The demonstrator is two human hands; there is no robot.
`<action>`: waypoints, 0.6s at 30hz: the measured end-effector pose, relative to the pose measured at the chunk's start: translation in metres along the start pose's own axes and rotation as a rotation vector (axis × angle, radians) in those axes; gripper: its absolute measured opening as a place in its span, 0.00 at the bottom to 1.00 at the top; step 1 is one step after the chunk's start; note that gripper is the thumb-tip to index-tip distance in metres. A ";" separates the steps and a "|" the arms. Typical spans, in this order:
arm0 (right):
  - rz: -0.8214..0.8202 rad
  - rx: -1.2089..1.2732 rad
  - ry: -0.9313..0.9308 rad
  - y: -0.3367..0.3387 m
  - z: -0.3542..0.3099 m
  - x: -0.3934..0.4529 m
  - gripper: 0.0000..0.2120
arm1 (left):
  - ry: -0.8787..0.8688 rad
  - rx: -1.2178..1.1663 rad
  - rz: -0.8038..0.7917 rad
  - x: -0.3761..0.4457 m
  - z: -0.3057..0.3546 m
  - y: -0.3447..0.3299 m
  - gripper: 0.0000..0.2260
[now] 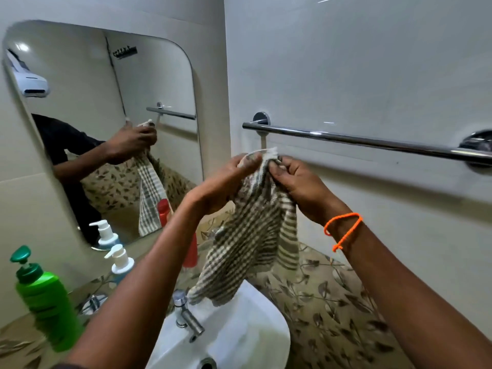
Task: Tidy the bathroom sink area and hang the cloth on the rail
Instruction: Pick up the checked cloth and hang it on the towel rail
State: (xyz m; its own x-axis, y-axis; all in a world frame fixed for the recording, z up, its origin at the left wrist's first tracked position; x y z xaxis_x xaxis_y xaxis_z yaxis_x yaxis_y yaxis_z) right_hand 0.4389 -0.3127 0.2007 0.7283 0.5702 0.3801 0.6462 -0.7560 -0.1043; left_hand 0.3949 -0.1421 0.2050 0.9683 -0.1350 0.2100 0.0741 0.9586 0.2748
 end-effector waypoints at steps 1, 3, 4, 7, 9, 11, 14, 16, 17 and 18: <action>0.047 -0.131 0.067 -0.001 -0.006 0.000 0.11 | -0.042 0.150 -0.018 0.001 0.006 -0.007 0.27; 0.141 -0.366 0.178 -0.001 -0.017 0.000 0.10 | -0.086 0.310 0.027 0.002 0.018 -0.014 0.20; 0.189 -0.441 0.216 0.003 -0.022 -0.001 0.11 | -0.090 0.327 0.091 0.002 0.023 -0.013 0.17; 0.081 -0.397 0.104 0.024 -0.033 -0.016 0.13 | -0.092 0.288 0.381 0.006 0.036 0.003 0.11; -0.170 -0.402 -0.065 0.040 -0.038 -0.037 0.14 | -0.123 0.192 0.569 0.011 0.044 0.020 0.10; -0.281 -0.493 -0.180 0.058 -0.051 -0.060 0.12 | -0.159 0.305 0.675 0.018 0.053 0.034 0.14; -0.245 -0.704 -0.245 0.084 -0.083 -0.084 0.10 | -0.202 0.710 0.815 0.021 0.065 0.048 0.15; -0.056 -0.752 -0.152 0.098 -0.109 -0.089 0.07 | -0.179 0.778 0.884 0.029 0.070 0.053 0.16; 0.083 -0.669 -0.080 0.101 -0.121 -0.087 0.05 | -0.137 0.712 0.880 0.037 0.072 0.054 0.17; 0.219 -0.550 -0.015 0.103 -0.133 -0.084 0.04 | -0.090 0.563 0.836 0.048 0.075 0.052 0.18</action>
State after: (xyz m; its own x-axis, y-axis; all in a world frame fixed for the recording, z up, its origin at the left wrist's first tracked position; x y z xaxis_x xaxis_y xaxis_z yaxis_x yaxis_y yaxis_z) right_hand 0.4142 -0.4811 0.2800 0.8370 0.3838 0.3900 0.2706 -0.9099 0.3146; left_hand 0.4274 -0.1174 0.2998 0.6352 0.4847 0.6014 -0.7652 0.5006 0.4048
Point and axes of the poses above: each hand's wrist, its own x-axis towards the middle knuckle, its own y-axis out of the back of the hand, z = x × y, the point moved 2 cm from there along x, towards the middle knuckle, and after that the axes turned 10 degrees about x, right-handed, at the moved point
